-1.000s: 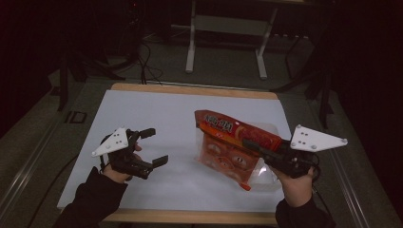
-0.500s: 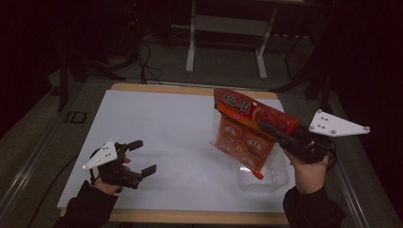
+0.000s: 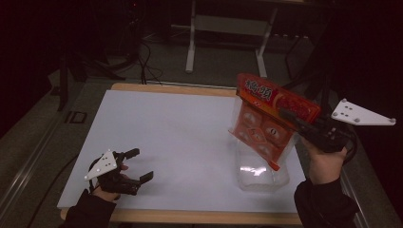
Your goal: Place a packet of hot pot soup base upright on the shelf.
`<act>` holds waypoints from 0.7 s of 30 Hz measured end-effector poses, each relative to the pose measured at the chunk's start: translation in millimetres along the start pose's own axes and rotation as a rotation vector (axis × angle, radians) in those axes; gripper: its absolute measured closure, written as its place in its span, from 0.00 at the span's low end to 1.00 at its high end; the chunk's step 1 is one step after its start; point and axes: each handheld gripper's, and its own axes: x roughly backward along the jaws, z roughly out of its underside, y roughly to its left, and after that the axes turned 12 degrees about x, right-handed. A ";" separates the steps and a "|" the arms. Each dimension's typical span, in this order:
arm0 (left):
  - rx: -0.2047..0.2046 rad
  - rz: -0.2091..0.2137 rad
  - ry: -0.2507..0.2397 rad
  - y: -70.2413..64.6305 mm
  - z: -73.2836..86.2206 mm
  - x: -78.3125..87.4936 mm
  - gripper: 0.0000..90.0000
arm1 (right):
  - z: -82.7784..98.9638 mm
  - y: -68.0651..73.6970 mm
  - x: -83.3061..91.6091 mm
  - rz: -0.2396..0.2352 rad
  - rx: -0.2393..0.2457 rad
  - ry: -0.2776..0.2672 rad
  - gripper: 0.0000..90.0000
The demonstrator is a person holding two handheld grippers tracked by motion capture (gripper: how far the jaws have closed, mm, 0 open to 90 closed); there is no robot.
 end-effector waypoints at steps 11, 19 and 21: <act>0.023 -0.065 0.057 7.1 4.7 -3.4 0.00 | 27.1 -15.6 9.4 0.054 -0.056 0.030 1.00; 0.021 -0.067 0.059 6.6 5.5 -4.5 0.00 | 51.0 -18.2 7.0 0.059 -0.092 0.061 1.00; 0.023 -0.064 0.055 6.7 5.6 -4.4 0.00 | 57.5 -17.9 5.0 0.053 -0.106 0.064 1.00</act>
